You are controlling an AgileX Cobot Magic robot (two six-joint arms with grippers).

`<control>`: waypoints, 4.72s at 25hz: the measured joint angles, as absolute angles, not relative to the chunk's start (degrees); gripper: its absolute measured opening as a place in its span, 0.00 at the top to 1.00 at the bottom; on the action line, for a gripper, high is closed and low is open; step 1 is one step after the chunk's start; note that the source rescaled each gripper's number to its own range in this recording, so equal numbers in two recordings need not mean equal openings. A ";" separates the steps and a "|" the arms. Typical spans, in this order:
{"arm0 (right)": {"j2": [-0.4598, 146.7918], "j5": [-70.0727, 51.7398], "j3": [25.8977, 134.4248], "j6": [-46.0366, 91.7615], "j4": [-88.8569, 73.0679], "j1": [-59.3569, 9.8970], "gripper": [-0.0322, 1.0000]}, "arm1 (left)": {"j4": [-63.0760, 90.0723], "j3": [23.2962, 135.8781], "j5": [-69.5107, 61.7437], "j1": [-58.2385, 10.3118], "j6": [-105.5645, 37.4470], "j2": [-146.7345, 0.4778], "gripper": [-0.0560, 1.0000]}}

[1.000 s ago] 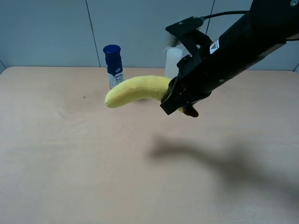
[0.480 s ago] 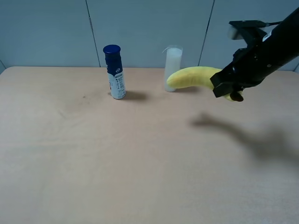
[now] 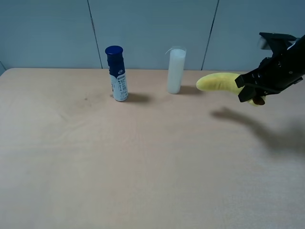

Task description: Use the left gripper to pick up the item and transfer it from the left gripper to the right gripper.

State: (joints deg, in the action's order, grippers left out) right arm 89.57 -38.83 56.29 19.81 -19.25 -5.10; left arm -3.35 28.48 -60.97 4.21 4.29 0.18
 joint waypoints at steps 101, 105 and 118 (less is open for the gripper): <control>4.66 -58.92 28.39 0.95 -4.77 -12.07 0.00 | -3.51 28.48 -60.62 4.21 4.29 0.18 0.04; 4.66 -58.72 28.39 0.00 -3.52 -12.07 0.00 | -3.51 28.48 -60.62 4.21 4.29 0.18 0.04; 4.66 -58.66 28.39 -1.64 -1.88 -12.07 0.00 | -3.51 28.48 -60.62 4.21 4.29 0.18 0.04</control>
State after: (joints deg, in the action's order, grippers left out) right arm 4.66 -58.66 28.39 -1.64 -1.88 -12.07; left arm -3.51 28.48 -60.62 4.21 4.29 0.18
